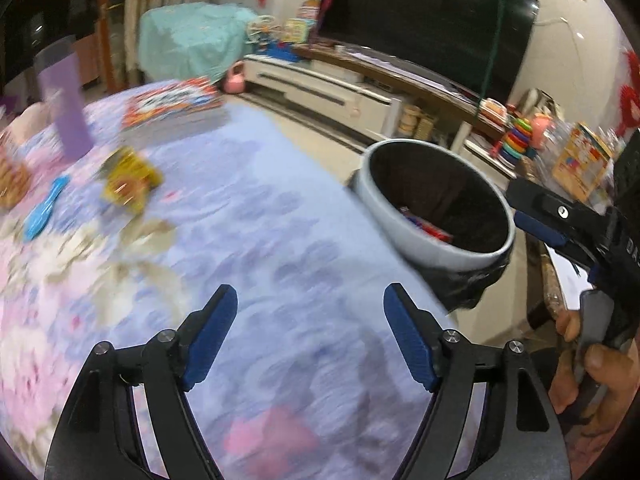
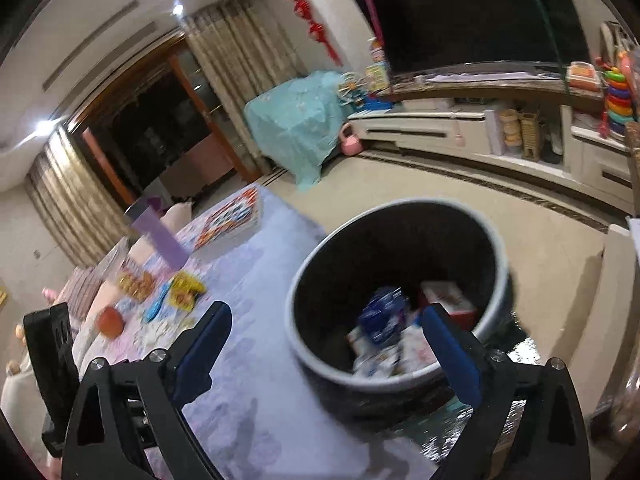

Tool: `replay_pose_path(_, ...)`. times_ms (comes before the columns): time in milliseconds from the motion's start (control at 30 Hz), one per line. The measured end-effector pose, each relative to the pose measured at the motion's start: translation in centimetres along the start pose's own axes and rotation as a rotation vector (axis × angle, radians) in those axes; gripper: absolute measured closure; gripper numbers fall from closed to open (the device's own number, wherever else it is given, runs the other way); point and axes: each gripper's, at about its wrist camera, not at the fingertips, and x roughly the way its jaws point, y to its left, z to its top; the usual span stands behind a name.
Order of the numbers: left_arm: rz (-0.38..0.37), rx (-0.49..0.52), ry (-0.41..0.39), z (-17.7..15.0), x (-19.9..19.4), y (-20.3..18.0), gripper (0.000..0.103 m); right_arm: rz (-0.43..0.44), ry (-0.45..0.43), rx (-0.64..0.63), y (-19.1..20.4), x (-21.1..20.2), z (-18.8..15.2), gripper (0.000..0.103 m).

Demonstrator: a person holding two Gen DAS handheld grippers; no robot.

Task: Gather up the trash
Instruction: 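Move the left tool to the blue packet while the right tool reaches the yellow snack bag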

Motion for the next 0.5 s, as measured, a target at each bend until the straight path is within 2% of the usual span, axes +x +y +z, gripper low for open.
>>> replay_pose_path(167, 0.037, -0.109, -0.009, -2.1, -1.6, 4.4, 0.025, 0.048, 0.042, -0.017, 2.6, 1.3, -1.8, 0.006)
replay_pose_path(500, 0.129, -0.257, -0.031, -6.0, -4.3, 10.8, 0.025, 0.117, 0.089, -0.077, 8.0, 2.9, -4.9, 0.006)
